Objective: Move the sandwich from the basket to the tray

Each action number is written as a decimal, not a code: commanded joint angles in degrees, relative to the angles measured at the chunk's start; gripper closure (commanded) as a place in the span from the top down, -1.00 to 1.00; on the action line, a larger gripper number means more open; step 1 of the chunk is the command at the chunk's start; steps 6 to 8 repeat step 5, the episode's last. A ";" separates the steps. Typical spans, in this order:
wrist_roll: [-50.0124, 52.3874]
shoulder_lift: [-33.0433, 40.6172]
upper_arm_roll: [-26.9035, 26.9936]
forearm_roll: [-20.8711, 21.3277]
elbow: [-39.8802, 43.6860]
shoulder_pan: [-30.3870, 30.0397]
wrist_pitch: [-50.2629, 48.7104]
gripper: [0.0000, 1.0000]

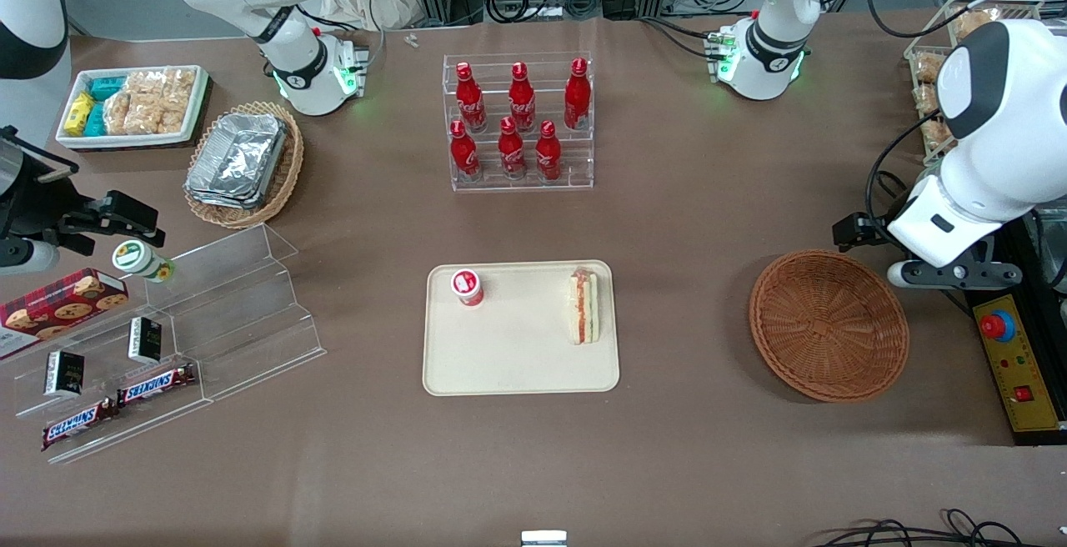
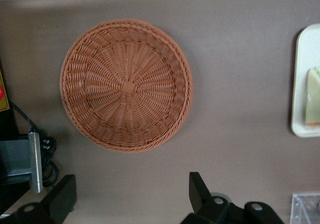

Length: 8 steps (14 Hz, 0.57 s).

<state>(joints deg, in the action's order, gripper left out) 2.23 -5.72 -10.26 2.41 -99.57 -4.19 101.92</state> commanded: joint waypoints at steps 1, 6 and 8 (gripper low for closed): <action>-3.45 -0.34 0.86 -0.56 2.25 0.59 -2.06 1.00; -7.59 -5.35 0.77 -0.48 11.32 0.76 -8.84 1.00; -7.59 -5.35 0.77 -0.48 11.32 0.76 -8.84 1.00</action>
